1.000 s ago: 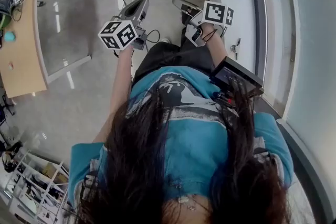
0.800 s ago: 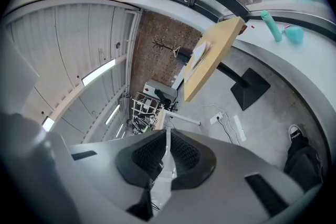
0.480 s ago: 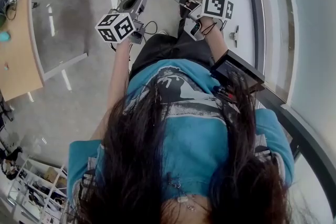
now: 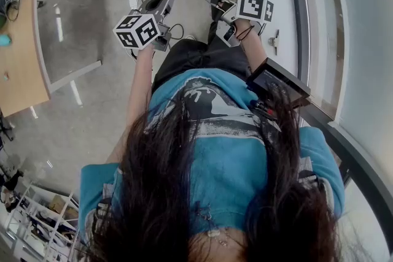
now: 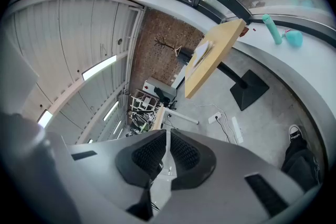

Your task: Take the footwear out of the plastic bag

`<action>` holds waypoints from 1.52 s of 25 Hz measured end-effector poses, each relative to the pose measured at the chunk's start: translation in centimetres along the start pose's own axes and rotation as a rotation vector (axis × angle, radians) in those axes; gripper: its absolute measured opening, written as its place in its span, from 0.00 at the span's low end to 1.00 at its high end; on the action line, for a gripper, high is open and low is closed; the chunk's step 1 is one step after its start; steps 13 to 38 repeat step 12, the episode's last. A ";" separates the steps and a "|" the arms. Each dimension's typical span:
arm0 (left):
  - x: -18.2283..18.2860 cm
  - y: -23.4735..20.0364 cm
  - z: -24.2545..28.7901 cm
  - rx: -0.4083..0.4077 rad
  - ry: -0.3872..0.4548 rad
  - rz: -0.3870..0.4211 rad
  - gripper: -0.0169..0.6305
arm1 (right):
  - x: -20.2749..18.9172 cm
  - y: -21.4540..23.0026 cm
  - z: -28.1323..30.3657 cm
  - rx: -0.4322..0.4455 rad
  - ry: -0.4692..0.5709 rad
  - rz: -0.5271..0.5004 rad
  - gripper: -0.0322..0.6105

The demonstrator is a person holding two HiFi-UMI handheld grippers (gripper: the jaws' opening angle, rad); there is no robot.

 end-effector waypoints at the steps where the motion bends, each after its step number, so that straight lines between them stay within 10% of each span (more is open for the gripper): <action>1: -0.1 0.0 0.0 0.002 -0.001 -0.002 0.02 | 0.0 0.1 0.0 -0.001 -0.002 0.002 0.11; 38: -0.6 -0.3 1.2 0.025 -0.017 -0.029 0.02 | 1.1 1.4 0.0 -0.008 -0.014 0.032 0.11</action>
Point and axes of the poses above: the fingertips, and each gripper's own axes: z forward along the fingers, y to its right, x out of its top, the point moved 10 cm from there along -z, backward along the fingers, and after that the axes turned 2 degrees about z, right-handed, at the moved point
